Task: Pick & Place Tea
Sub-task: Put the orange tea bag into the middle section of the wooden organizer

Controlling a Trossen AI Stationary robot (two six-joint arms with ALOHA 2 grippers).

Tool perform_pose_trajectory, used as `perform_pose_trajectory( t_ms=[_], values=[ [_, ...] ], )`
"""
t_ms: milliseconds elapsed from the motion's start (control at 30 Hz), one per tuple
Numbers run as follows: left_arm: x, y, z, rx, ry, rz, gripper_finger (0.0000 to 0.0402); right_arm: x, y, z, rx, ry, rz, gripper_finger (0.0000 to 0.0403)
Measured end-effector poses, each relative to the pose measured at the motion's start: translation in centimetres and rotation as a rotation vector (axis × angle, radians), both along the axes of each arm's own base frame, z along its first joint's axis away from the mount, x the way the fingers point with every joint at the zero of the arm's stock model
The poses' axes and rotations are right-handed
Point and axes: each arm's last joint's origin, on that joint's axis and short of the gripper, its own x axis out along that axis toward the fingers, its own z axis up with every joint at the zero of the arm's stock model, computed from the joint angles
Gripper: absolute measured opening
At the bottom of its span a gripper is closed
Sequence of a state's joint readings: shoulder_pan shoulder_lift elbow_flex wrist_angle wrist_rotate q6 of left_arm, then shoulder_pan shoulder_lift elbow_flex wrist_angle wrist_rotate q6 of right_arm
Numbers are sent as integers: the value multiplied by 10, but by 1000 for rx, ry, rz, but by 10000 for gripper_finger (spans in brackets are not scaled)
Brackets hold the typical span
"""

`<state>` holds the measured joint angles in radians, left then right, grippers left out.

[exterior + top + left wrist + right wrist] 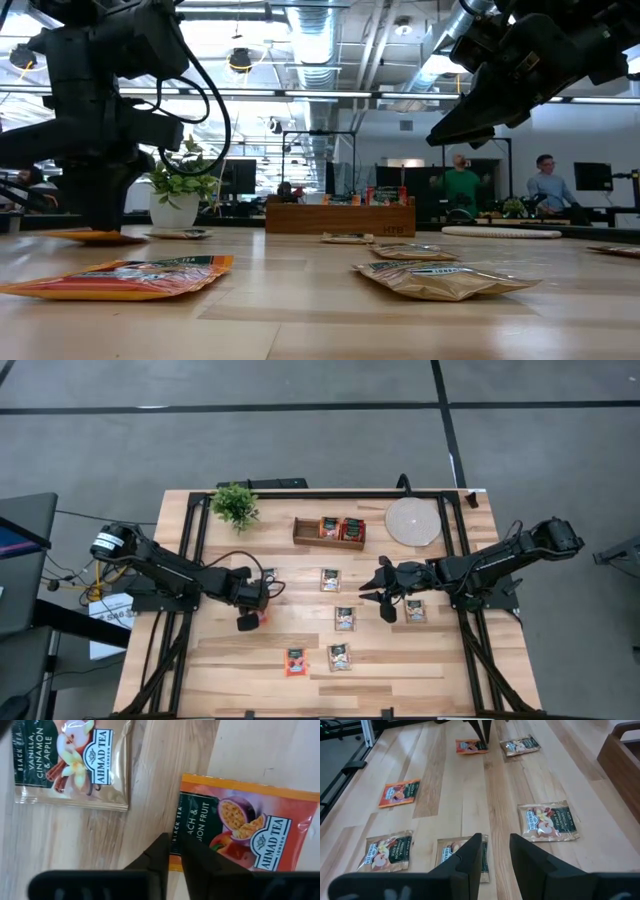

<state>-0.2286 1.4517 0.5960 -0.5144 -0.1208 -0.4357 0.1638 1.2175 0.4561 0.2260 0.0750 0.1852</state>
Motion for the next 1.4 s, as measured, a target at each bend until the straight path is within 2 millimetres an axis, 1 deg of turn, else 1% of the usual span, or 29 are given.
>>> perform_pose_trajectory(
  t_ms=[100, 200, 333, 567, 1400],
  values=[
    [0, 0, 0, 12, -2, 1, 7, 0, 0, 0, 0, 0, 0, 92],
    [0, 1, 0, 20, -3, 3, 2, 0, 0, 0, 0, 0, 0, 92],
    [-1, 1, 1, 38, -15, 6, 0, 0, 0, 0, 0, 0, -1, 92],
    [5, 1, 15, 70, -54, -7, 0, 0, 0, 0, 0, 0, -1, 92],
    [4, -1, 17, 97, -55, -10, 0, 0, 0, 0, -1, 0, 0, 92]
  ],
)
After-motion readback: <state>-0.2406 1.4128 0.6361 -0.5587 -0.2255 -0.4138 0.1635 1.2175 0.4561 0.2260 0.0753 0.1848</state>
